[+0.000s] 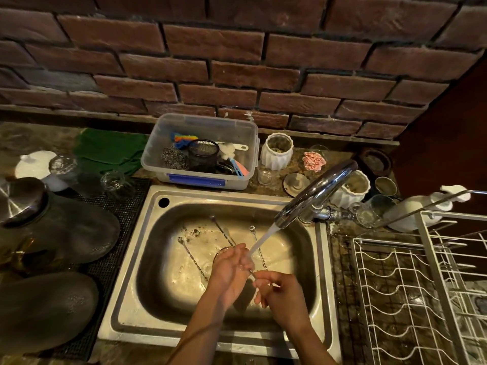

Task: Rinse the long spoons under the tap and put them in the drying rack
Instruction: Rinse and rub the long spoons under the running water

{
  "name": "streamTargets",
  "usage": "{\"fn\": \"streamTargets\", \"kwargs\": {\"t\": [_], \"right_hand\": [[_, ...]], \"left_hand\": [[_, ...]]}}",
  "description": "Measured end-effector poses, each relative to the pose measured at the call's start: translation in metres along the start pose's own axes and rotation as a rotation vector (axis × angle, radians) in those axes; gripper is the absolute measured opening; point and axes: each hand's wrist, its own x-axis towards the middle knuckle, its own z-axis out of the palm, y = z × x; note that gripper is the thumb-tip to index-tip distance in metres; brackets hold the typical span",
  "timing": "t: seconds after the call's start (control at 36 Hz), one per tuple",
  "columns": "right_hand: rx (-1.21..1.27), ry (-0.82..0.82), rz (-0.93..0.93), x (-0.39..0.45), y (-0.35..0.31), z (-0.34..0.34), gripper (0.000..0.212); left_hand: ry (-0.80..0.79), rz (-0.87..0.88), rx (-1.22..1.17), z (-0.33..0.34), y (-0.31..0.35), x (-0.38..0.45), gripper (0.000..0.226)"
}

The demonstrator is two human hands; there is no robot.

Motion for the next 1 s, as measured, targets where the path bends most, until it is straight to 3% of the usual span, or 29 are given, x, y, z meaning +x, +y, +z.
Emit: {"fn": "streamTargets", "kwargs": {"t": [0.14,0.33,0.58,1.0], "right_hand": [[-0.055,-0.007,0.002,-0.014,0.002,-0.006,0.030],[-0.057,-0.026,0.064,-0.033,0.005,-0.016,0.016],[-0.141,0.035,0.084,-0.043,0.000,-0.027,0.018],[-0.168,-0.007,0.110,-0.071,0.002,-0.039,0.022]], "left_hand": [[0.031,-0.015,-0.097,-0.008,-0.004,0.004,0.021],[-0.011,-0.038,-0.089,-0.015,-0.010,0.002,0.022],[0.026,-0.065,-0.064,-0.002,-0.019,0.000,0.028],[0.057,-0.067,-0.027,-0.016,-0.024,0.007,0.024]]}}
